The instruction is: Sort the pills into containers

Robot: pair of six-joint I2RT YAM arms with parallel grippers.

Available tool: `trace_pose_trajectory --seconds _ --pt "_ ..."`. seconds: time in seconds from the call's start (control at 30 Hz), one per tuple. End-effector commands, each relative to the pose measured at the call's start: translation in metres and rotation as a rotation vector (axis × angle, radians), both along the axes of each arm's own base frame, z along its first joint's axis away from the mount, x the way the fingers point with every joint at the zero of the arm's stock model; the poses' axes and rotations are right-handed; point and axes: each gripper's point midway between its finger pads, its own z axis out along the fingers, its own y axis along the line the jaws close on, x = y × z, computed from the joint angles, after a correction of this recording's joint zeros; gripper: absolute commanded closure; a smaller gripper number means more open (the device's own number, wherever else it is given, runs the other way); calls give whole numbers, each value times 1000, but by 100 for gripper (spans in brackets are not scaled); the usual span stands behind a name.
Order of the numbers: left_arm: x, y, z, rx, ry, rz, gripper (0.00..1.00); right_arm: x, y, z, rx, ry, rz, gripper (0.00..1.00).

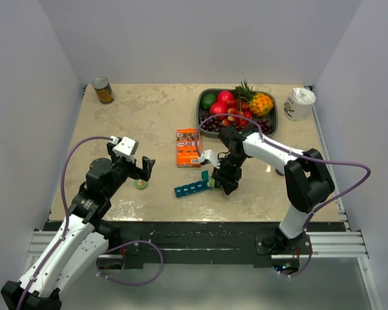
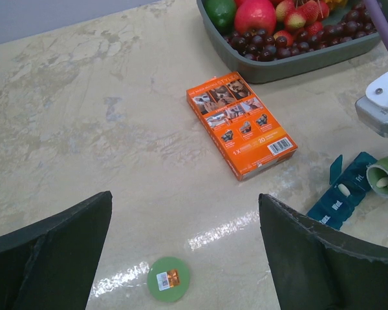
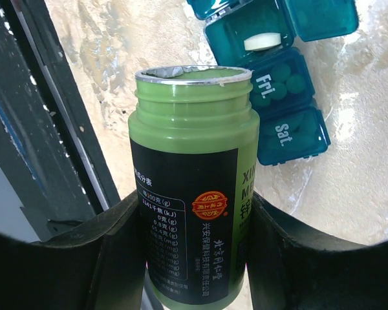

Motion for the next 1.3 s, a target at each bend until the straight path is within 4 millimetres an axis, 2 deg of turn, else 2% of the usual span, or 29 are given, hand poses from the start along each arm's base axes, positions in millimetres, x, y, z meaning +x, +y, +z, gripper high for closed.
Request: trace_pose_trajectory --seconds 0.0,0.6,1.27 --pt "3 -2 23 -20 -75 -11 1 10 6 13 -16 -26 -30 100" --pt "3 -2 23 -21 -76 -13 1 7 8 5 -130 -22 -54 100" --pt "2 -2 25 -21 -81 -14 1 7 8 10 -247 -43 -71 100"
